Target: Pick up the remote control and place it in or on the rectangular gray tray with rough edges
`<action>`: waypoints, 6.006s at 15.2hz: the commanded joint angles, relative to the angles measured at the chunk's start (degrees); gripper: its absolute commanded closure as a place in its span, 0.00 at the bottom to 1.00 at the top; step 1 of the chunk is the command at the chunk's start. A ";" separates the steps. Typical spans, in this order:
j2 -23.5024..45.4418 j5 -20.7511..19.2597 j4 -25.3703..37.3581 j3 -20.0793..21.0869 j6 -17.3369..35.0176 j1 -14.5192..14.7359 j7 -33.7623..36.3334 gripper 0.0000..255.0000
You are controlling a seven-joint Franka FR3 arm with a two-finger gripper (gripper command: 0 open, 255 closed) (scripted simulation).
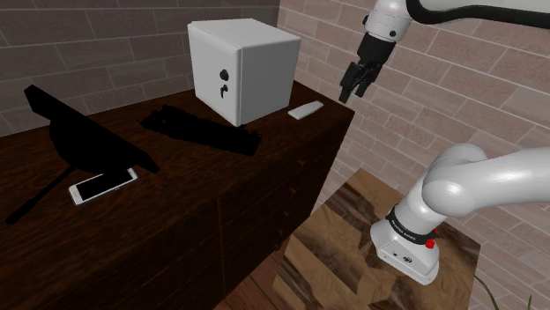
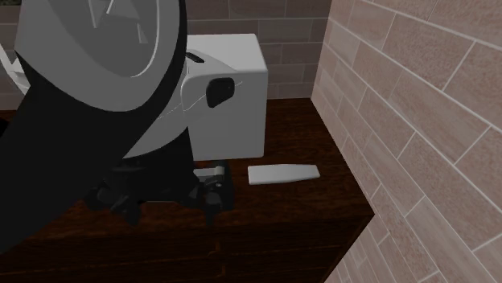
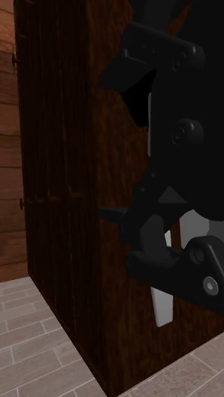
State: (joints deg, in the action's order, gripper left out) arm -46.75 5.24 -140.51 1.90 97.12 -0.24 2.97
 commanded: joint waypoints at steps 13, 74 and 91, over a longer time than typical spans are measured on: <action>26.03 0.11 9.24 6.18 16.05 -9.86 27.31 0.00; 58.58 -5.33 33.83 -0.17 20.83 -19.91 68.48 1.00; 56.55 -5.99 37.34 4.45 15.29 -13.03 80.17 1.00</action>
State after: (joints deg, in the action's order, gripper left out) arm 10.06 -0.94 -101.72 4.71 111.98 -15.12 81.45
